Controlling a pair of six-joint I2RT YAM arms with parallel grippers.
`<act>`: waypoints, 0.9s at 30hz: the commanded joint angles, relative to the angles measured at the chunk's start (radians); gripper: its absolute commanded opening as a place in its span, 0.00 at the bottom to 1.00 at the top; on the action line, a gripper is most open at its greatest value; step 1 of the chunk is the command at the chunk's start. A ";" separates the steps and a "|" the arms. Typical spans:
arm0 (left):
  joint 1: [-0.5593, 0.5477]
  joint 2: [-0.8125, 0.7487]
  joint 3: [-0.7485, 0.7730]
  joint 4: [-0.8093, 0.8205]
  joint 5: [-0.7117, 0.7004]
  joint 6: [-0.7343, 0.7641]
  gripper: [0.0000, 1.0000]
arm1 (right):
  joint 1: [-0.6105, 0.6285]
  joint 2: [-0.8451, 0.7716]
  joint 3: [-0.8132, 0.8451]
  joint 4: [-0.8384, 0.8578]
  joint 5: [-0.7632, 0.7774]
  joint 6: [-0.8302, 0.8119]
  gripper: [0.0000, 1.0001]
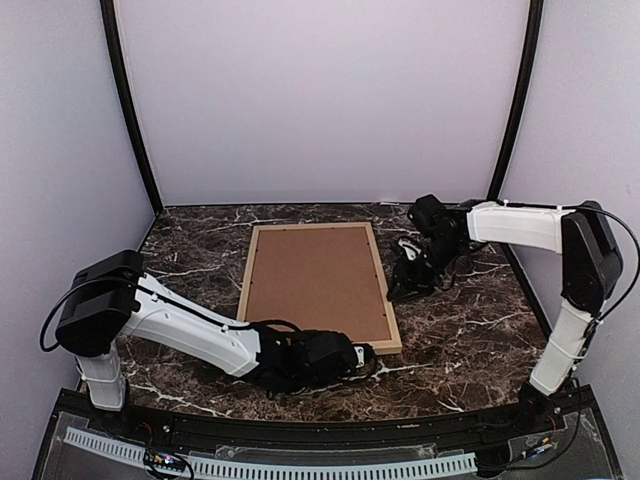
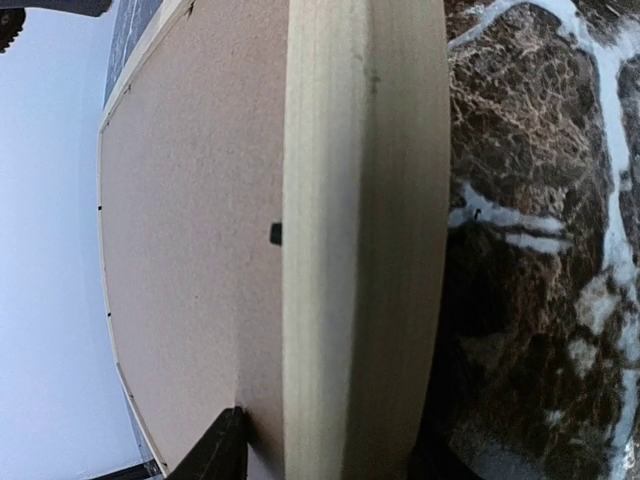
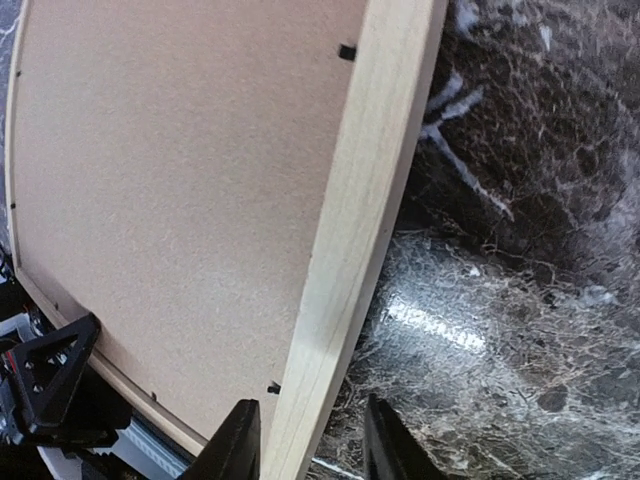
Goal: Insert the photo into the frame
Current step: Pick up the photo frame from the center of the board, then pass from the left arm to the right
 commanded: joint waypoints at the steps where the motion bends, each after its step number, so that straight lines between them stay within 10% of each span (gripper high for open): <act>1: 0.000 -0.129 0.054 -0.044 -0.017 -0.061 0.25 | -0.018 -0.109 0.084 -0.027 0.040 -0.011 0.39; 7: 0.001 -0.227 0.110 -0.064 -0.071 0.008 0.00 | -0.034 -0.159 0.170 -0.031 0.076 -0.017 0.46; 27: 0.166 -0.406 0.600 -0.432 0.079 0.061 0.00 | -0.062 -0.363 0.190 0.296 0.199 -0.080 0.64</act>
